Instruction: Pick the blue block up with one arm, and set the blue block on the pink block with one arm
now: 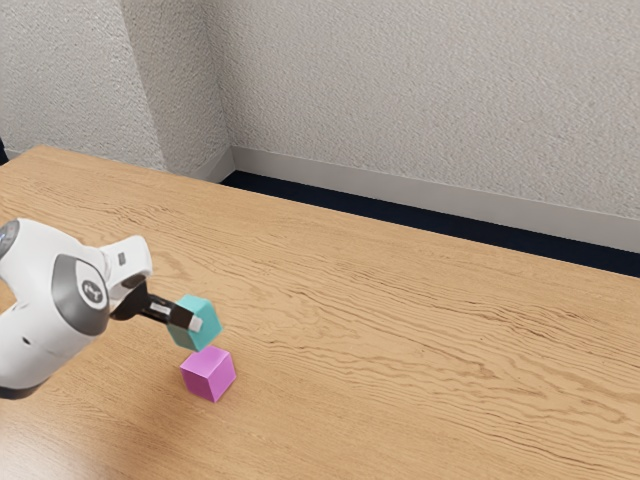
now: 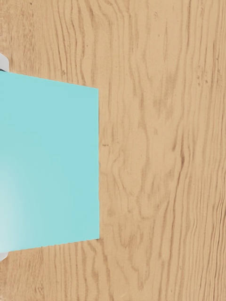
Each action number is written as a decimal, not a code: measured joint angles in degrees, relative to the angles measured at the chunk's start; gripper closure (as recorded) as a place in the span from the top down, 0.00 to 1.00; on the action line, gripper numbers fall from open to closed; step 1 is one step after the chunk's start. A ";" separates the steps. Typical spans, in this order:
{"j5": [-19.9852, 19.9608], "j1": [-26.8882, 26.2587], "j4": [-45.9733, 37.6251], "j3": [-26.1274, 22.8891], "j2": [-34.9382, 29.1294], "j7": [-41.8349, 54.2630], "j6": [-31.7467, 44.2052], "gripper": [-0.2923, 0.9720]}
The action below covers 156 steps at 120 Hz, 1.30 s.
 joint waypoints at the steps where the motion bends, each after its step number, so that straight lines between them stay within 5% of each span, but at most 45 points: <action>1: 0.00 0.01 -0.04 0.01 -0.04 -0.08 -0.07 0.47; 57: 0.07 -0.98 -0.20 0.00 1.98 -3.29 -1.83 0.52; 94: 1.09 -1.39 1.09 0.04 2.69 -3.76 -2.30 0.68; 112: 18.54 1.97 12.92 3.50 2.59 -2.89 -7.88 0.71; 129: 36.99 2.40 40.16 8.24 6.00 -8.21 -33.10 0.73; 141: 42.95 3.47 48.79 8.63 9.96 -13.79 -47.85 0.74; 156: 45.72 3.67 53.26 9.48 13.64 -20.54 -59.63 0.74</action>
